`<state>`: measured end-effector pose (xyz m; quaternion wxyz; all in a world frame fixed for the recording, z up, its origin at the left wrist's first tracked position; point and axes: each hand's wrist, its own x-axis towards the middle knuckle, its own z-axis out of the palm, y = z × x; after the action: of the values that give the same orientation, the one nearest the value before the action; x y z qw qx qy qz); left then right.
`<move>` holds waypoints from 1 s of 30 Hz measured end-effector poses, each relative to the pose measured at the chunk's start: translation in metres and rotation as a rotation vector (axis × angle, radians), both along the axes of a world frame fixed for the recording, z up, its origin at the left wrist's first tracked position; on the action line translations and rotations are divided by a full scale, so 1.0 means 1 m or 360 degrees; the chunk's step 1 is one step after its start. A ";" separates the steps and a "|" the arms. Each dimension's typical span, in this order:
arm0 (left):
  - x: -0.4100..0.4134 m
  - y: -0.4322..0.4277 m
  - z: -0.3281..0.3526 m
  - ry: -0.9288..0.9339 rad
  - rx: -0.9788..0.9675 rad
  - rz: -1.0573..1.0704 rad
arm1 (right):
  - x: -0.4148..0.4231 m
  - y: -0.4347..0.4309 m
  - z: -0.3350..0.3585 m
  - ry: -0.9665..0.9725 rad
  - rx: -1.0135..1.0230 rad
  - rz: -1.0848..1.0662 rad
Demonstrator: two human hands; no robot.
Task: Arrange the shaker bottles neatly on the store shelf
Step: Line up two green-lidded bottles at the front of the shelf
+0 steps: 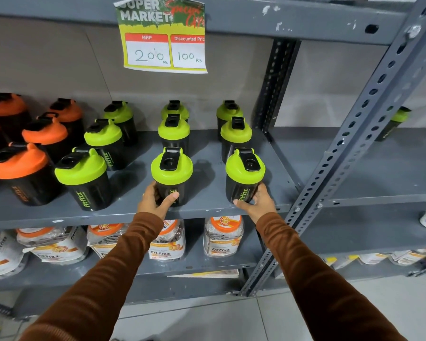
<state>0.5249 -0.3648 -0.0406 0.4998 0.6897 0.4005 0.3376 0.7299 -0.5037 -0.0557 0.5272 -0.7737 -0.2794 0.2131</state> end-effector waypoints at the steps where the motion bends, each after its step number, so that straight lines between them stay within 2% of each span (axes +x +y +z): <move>1: 0.000 0.000 -0.001 -0.0004 0.0005 0.0009 | 0.001 0.000 -0.001 -0.0001 0.0000 -0.0001; 19: 0.002 0.001 -0.002 -0.0002 0.0041 0.0008 | 0.006 0.002 -0.009 -0.0040 -0.0039 -0.0015; 25: 0.001 0.003 -0.002 -0.0064 0.0050 -0.0019 | -0.006 -0.003 0.002 -0.0023 0.0074 -0.0027; 28: -0.005 0.005 -0.007 -0.0173 0.0069 -0.0078 | -0.029 -0.015 0.011 0.0004 0.0247 -0.0388; 30: -0.009 0.002 -0.015 -0.0171 0.0103 -0.0048 | -0.051 -0.023 0.012 -0.0116 0.0339 -0.0630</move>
<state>0.5156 -0.3625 -0.0551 0.5033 0.6923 0.3515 0.3793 0.6789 -0.5265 -0.0440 0.6269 -0.7606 -0.1620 0.0466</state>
